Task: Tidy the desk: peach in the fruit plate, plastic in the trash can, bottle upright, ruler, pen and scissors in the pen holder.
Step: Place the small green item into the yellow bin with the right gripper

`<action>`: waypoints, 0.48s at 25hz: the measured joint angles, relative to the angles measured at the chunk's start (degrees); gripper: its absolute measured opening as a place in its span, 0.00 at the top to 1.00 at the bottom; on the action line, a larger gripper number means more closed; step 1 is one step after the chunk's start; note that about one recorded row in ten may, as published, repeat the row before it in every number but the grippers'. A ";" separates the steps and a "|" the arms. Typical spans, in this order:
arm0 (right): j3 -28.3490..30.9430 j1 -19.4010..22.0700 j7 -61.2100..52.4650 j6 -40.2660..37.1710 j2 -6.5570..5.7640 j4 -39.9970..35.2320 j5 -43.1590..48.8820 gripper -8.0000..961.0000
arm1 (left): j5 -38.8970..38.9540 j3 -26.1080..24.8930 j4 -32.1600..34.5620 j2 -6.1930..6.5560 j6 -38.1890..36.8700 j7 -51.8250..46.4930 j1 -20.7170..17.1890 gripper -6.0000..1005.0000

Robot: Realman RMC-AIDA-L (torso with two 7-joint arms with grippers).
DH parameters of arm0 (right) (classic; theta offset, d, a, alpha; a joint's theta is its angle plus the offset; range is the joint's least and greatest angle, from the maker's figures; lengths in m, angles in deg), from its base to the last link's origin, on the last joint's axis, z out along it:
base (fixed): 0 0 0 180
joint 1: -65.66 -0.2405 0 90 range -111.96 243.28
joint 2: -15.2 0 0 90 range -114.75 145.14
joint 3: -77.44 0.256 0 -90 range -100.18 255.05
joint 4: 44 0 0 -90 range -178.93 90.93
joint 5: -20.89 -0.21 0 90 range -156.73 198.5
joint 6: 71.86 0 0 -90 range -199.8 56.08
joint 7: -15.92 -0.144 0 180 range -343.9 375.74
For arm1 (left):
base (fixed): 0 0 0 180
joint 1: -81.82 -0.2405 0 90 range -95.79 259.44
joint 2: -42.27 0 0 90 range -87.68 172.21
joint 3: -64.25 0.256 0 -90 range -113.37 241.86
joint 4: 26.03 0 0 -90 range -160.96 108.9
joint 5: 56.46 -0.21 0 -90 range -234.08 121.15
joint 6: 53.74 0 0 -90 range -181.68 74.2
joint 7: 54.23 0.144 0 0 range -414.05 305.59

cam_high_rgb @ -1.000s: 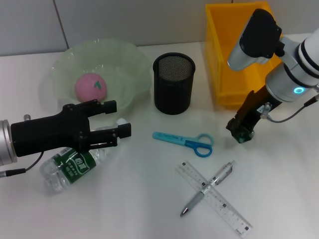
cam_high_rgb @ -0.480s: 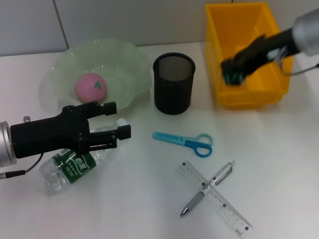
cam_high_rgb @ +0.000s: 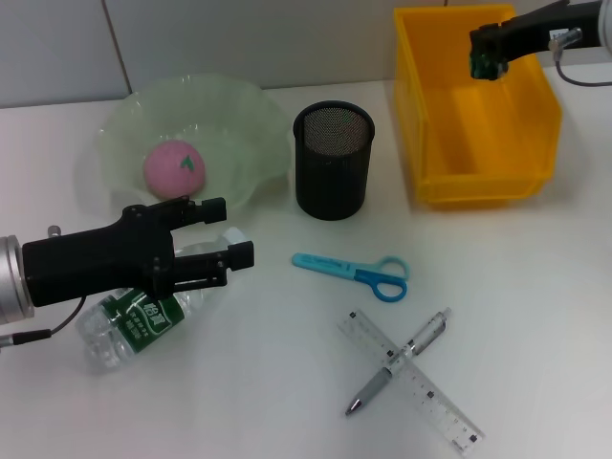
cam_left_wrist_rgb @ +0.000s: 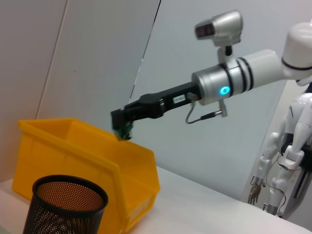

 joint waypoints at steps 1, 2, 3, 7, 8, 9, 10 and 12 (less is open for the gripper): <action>-0.12 -0.36 0.00 1.20 -0.01 1.23 0.00 0.96 | 0.00 0.00 0.00 -0.05 -0.05 -0.07 0.02 0.17; -0.19 -0.82 0.01 2.23 -0.05 2.52 0.02 0.94 | 0.00 0.00 0.00 -0.05 -0.05 -0.07 0.02 0.17; -0.28 -1.33 0.01 3.25 -0.10 3.93 0.08 0.92 | 0.01 0.00 0.00 -0.05 -0.06 -0.09 0.01 0.17; -0.27 -2.76 0.13 5.24 -0.34 7.12 0.16 0.74 | 0.02 0.00 0.00 -0.08 -0.08 -0.10 -0.03 0.17; -0.27 -2.87 0.17 5.34 -0.35 7.30 0.16 0.70 | 0.04 0.00 0.00 -0.13 -0.14 -0.11 -0.03 0.17; -0.26 -2.94 0.21 5.41 -0.36 7.32 0.16 0.68 | 0.05 0.00 0.00 -0.13 -0.16 -0.11 -0.03 0.17; -0.26 -2.94 0.20 5.45 -0.37 7.31 0.16 0.66 | 0.05 0.00 0.00 -0.13 -0.16 -0.11 -0.03 0.17; -0.25 -2.83 0.20 5.59 -0.37 7.18 0.14 0.62 | 0.06 0.00 0.00 -0.11 -0.23 -0.11 -0.02 0.17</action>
